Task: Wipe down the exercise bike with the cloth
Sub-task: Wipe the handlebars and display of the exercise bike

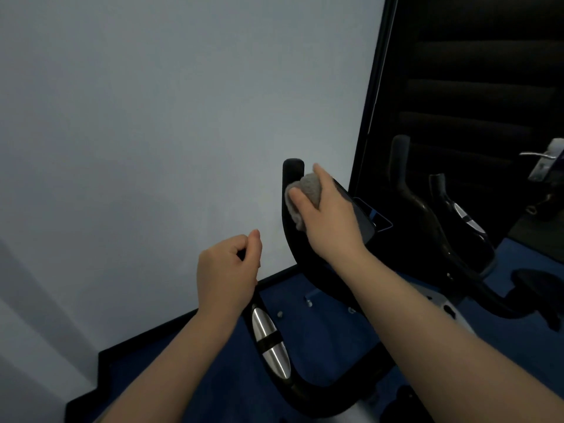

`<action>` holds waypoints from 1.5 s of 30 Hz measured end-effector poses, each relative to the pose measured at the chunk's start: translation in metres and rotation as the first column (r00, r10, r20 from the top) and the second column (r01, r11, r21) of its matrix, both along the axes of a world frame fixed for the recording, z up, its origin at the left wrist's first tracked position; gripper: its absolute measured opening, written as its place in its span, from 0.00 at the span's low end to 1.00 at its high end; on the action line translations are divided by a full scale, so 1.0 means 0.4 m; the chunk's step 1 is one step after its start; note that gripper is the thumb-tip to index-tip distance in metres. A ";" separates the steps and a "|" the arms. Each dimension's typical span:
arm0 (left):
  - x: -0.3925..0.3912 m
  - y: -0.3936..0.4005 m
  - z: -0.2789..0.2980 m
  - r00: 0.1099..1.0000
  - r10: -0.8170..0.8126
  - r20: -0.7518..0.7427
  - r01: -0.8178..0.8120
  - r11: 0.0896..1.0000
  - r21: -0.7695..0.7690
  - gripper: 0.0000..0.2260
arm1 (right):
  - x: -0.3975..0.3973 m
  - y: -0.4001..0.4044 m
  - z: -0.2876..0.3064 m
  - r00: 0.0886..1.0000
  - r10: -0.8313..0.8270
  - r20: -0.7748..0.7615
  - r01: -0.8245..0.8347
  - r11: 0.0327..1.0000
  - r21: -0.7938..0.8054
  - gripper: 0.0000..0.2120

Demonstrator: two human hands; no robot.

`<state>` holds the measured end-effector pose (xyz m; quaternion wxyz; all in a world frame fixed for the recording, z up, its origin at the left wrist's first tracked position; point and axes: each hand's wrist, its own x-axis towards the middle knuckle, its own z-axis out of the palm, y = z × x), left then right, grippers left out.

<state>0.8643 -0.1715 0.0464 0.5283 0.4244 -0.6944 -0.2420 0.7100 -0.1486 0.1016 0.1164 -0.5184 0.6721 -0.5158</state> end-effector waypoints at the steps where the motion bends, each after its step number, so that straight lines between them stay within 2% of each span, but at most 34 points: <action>1: 0.000 0.000 0.000 1.000 -0.003 0.002 0.003 1.000 0.002 0.24 | 0.016 0.000 -0.017 1.000 -0.003 0.001 0.003 1.000 -0.018 0.26; 4: 0.002 0.005 -0.003 1.000 -0.022 0.006 0.022 1.000 0.016 0.23 | 0.045 0.036 -0.068 1.000 0.024 0.015 -0.024 1.000 -0.017 0.23; 9: 0.001 0.003 0.001 1.000 -0.008 -0.005 0.008 1.000 0.016 0.23 | 0.025 -0.020 0.039 0.996 -0.064 0.062 0.076 0.974 -0.214 0.22; 12: 0.002 0.005 0.000 1.000 -0.011 -0.009 0.012 0.999 0.031 0.24 | 0.057 -0.056 0.058 0.995 -0.075 0.060 0.087 0.969 -0.231 0.24; 14: 0.001 0.009 0.000 1.000 -0.018 -0.018 0.019 0.999 0.041 0.24 | 0.063 -0.057 0.038 0.992 -0.100 0.073 0.116 0.959 -0.259 0.20; 16: 0.000 0.011 0.002 1.000 -0.013 -0.015 0.014 0.999 0.040 0.24 | 0.063 -0.041 0.007 0.994 -0.105 0.041 0.112 0.961 -0.251 0.19; 20: 0.000 0.012 0.006 1.000 0.002 -0.008 -0.001 1.000 0.021 0.24 | 0.041 -0.012 -0.030 0.995 -0.094 -0.042 0.088 0.988 -0.125 0.20; 24: 0.001 0.010 0.010 1.000 -0.008 -0.026 0.009 1.000 0.021 0.24 | 0.032 -0.030 0.005 0.995 -0.088 0.053 0.096 0.980 -0.174 0.18; 27: 0.006 0.009 0.006 1.000 -0.015 -0.022 0.016 1.000 0.017 0.24 | 0.067 -0.024 -0.025 0.991 -0.057 0.122 0.079 0.981 -0.176 0.17; 29: 0.008 0.010 0.001 1.000 -0.011 -0.013 0.011 1.000 0.020 0.24 | 0.055 -0.003 -0.051 0.996 -0.028 0.085 0.036 0.995 -0.096 0.17; 32: 0.005 0.007 0.003 1.000 -0.007 -0.013 0.007 1.000 0.017 0.24 | -0.016 0.012 -0.030 1.000 0.027 -0.009 -0.026 0.991 0.130 0.15; 34: 0.002 0.000 0.005 1.000 0.002 -0.028 -0.002 1.000 0.007 0.23 | -0.037 -0.001 0.007 0.997 0.076 0.015 -0.077 0.987 0.142 0.07; 37: 0.002 0.000 -0.002 0.999 0.016 -0.038 -0.016 1.000 -0.007 0.24 | -0.016 -0.007 0.013 0.985 0.175 0.009 -0.174 0.971 0.162 0.05; 40: 0.001 0.010 -0.010 0.999 0.044 -0.015 -0.044 0.999 0.001 0.22 | -0.038 0.046 -0.016 0.946 0.270 -0.178 -0.190 0.910 0.368 0.10; 41: 0.000 0.014 -0.010 0.998 0.063 0.000 -0.063 0.998 -0.002 0.22 | -0.061 0.067 -0.022 0.929 0.312 -0.198 -0.197 0.871 0.451 0.11; 43: -0.007 0.025 -0.008 0.992 0.116 0.037 -0.116 0.993 -0.024 0.19 | -0.104 0.099 -0.015 0.912 0.387 -0.134 -0.242 0.774 0.585 0.12; 45: -0.017 0.037 -0.002 0.989 0.147 0.026 -0.146 0.989 -0.033 0.14 | -0.112 0.104 0.000 0.907 0.417 -0.064 -0.305 0.752 0.584 0.14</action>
